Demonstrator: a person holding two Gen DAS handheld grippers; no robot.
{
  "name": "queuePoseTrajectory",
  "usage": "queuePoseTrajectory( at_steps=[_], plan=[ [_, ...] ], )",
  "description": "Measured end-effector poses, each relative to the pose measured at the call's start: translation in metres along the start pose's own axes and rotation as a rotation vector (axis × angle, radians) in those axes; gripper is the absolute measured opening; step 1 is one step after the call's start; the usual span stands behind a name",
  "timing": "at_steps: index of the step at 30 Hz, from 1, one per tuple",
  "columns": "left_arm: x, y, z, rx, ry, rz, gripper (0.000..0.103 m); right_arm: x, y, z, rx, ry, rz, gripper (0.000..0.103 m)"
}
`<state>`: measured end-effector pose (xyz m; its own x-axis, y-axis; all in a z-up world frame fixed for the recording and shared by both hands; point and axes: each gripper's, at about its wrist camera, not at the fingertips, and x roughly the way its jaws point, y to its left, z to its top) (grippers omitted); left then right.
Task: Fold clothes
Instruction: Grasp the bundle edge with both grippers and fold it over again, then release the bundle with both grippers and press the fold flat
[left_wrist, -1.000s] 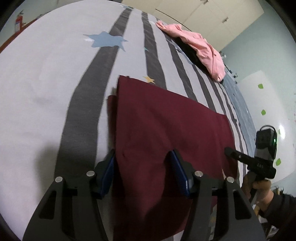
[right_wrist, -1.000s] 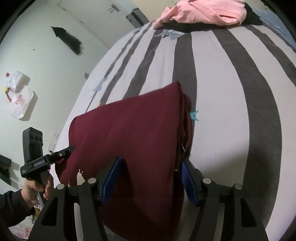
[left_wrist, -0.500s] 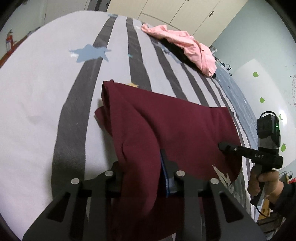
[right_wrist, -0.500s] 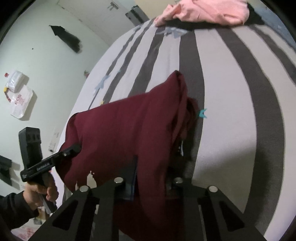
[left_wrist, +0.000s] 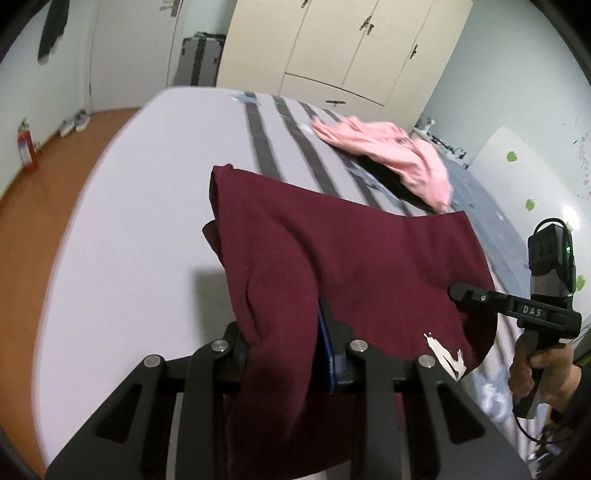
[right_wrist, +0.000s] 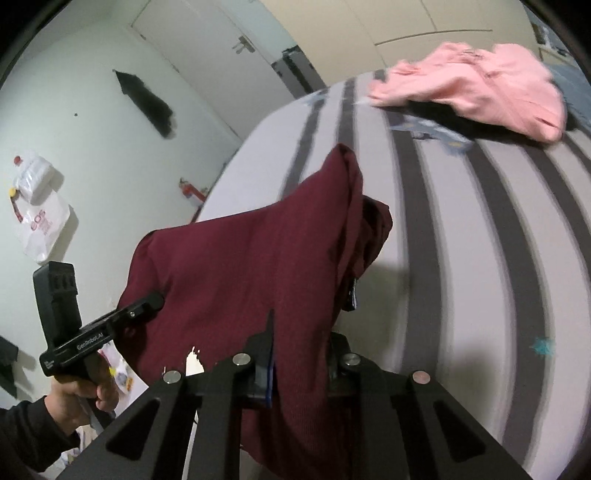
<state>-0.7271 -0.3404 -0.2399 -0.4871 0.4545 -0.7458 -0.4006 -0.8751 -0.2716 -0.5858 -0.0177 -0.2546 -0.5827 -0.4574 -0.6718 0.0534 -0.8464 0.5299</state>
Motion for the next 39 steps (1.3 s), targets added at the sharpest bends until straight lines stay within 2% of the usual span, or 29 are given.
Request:
queuePoseTrajectory(
  at_steps=[6, 10, 12, 15, 17, 25, 30, 32, 33, 34, 36, 37, 39],
  plan=[
    [0.033, 0.087, 0.046, -0.029, 0.037, 0.059, 0.024, 0.096, 0.043, 0.044, 0.017, 0.023, 0.016, 0.014],
    [0.057, 0.126, 0.053, -0.062, 0.07, 0.082, 0.024, 0.142, 0.054, 0.059, 0.027, 0.067, 0.016, 0.014],
    [0.072, 0.146, 0.054, -0.111, 0.102, 0.082, 0.024, 0.158, 0.058, 0.062, 0.021, 0.091, 0.006, 0.014],
    [0.092, 0.159, 0.049, -0.117, 0.138, 0.093, 0.025, 0.175, 0.055, 0.058, 0.032, 0.128, -0.016, 0.014],
    [0.098, 0.161, 0.046, -0.139, 0.126, 0.084, 0.025, 0.185, 0.053, 0.056, 0.042, 0.148, -0.028, 0.014],
    [0.091, 0.16, 0.042, -0.156, 0.067, 0.063, 0.025, 0.189, 0.049, 0.058, -0.017, 0.155, -0.007, 0.014],
    [0.103, 0.157, 0.041, -0.142, 0.09, 0.082, 0.026, 0.189, 0.046, 0.058, -0.015, 0.167, 0.001, 0.015],
    [0.103, 0.158, 0.042, -0.155, 0.098, 0.092, 0.031, 0.188, 0.04, 0.058, 0.017, 0.175, 0.022, 0.017],
    [0.102, 0.159, 0.043, -0.164, 0.102, 0.096, 0.04, 0.187, 0.038, 0.058, 0.03, 0.179, 0.025, 0.018],
    [0.1, 0.161, 0.044, -0.17, 0.097, 0.113, 0.05, 0.185, 0.035, 0.058, 0.038, 0.184, 0.013, 0.027],
    [0.088, 0.165, 0.048, -0.176, 0.056, 0.174, 0.063, 0.173, 0.032, 0.06, 0.031, 0.171, -0.022, 0.035],
    [0.081, 0.169, 0.05, -0.183, 0.031, 0.224, 0.064, 0.165, 0.032, 0.062, 0.014, 0.148, -0.054, 0.04],
    [0.067, 0.177, 0.056, -0.2, -0.021, 0.34, 0.064, 0.151, 0.032, 0.068, -0.024, 0.096, -0.138, 0.043]
  ],
)
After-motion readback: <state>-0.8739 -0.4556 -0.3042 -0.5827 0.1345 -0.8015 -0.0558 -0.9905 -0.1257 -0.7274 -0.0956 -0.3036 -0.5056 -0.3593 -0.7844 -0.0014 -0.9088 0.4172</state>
